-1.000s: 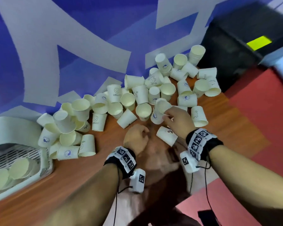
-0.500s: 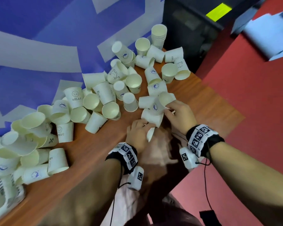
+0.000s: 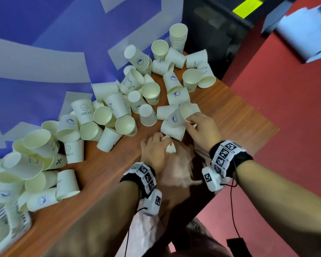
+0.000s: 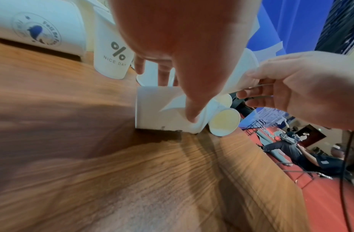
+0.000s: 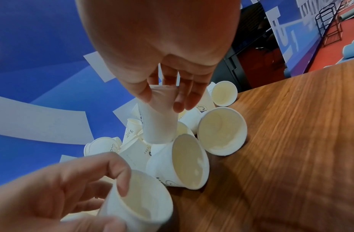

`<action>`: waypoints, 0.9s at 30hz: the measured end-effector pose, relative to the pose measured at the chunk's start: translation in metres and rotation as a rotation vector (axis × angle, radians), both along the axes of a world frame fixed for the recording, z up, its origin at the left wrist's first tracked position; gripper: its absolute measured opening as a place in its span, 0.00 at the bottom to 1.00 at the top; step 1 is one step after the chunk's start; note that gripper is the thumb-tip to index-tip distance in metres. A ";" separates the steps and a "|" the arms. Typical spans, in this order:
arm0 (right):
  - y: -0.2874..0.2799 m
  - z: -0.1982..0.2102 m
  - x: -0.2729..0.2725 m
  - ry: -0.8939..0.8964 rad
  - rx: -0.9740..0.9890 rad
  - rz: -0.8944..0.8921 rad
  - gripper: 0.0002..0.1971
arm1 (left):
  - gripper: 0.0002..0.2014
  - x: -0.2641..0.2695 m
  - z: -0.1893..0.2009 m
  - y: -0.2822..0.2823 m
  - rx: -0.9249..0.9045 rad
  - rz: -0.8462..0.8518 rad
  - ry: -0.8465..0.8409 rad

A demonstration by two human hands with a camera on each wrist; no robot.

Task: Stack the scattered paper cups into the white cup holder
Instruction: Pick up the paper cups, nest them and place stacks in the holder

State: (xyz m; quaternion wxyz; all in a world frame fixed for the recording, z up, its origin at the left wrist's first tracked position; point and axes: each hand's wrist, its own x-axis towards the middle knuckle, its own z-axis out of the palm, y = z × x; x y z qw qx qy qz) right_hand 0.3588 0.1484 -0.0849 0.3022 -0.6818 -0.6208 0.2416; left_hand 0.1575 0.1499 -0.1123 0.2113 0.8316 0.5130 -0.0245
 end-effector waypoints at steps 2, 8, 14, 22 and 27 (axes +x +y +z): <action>-0.002 0.002 -0.004 0.006 -0.007 0.000 0.05 | 0.14 -0.007 0.004 0.001 0.036 0.041 -0.012; 0.003 0.018 -0.037 -0.018 -0.021 0.047 0.06 | 0.09 -0.046 0.030 0.005 0.074 0.084 -0.114; 0.012 0.041 -0.102 -0.046 0.003 0.210 0.08 | 0.12 -0.118 0.059 -0.005 0.154 0.302 -0.172; 0.014 0.067 -0.231 -0.061 -0.019 0.490 0.09 | 0.15 -0.244 0.091 -0.060 0.248 0.632 -0.250; -0.002 0.076 -0.328 -0.011 0.035 0.671 0.09 | 0.13 -0.332 0.106 -0.119 0.324 0.823 -0.204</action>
